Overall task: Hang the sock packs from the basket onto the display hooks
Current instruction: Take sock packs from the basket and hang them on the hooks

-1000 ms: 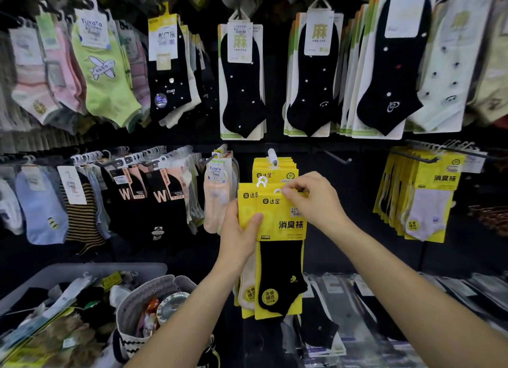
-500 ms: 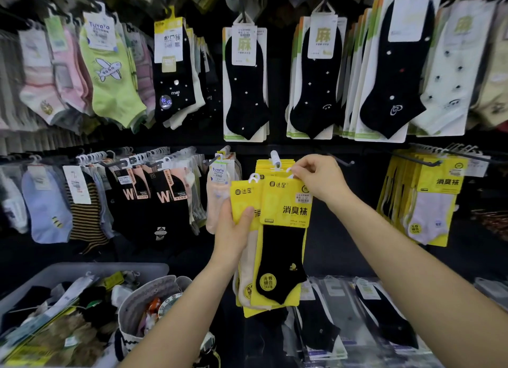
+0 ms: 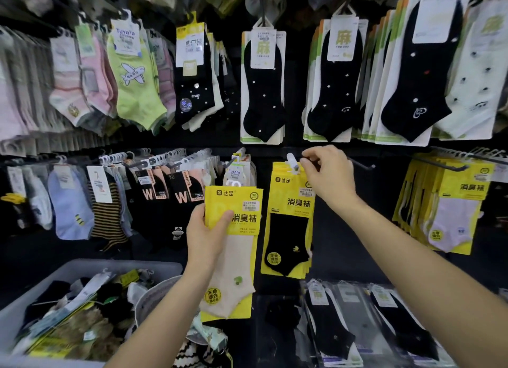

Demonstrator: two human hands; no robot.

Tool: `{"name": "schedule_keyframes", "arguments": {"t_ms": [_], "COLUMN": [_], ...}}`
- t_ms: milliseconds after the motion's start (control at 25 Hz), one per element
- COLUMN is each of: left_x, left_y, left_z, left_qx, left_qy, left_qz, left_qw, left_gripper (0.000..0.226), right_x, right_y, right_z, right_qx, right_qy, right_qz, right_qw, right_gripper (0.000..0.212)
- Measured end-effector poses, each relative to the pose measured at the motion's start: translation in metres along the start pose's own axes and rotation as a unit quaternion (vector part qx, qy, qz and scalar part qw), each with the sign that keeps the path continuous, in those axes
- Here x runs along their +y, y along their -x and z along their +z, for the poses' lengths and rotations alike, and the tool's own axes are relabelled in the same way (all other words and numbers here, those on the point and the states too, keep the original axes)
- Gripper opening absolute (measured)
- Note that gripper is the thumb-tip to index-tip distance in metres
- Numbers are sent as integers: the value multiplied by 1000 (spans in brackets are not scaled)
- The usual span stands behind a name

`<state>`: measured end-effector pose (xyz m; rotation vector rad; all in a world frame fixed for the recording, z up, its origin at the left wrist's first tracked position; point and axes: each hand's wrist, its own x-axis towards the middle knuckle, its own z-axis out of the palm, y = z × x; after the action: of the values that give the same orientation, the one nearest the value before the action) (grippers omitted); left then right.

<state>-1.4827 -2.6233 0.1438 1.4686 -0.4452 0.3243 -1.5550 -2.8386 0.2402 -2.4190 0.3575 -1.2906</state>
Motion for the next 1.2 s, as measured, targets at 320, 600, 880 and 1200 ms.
{"name": "schedule_keyframes", "arguments": {"t_ms": [320, 600, 880, 1200], "left_x": [12, 6, 4, -12], "left_y": [24, 29, 17, 0], "left_z": [44, 67, 68, 15], "left_qx": [-72, -107, -72, 18], "left_qy": [29, 59, 43, -5], "left_qz": [19, -4, -30, -26], "left_qw": [997, 992, 996, 999], "left_gripper": [23, 20, 18, 21], "right_x": [-28, -6, -2, -5], "right_y": [30, 21, -10, -20], "right_z": [-6, -17, -18, -9], "right_qx": [-147, -178, -111, -142], "right_qy": [-68, -60, -123, -113], "right_qz": [-85, -23, 63, 55], "right_qw": [983, 982, 984, 982], "right_gripper": [12, 10, 20, 9]}}
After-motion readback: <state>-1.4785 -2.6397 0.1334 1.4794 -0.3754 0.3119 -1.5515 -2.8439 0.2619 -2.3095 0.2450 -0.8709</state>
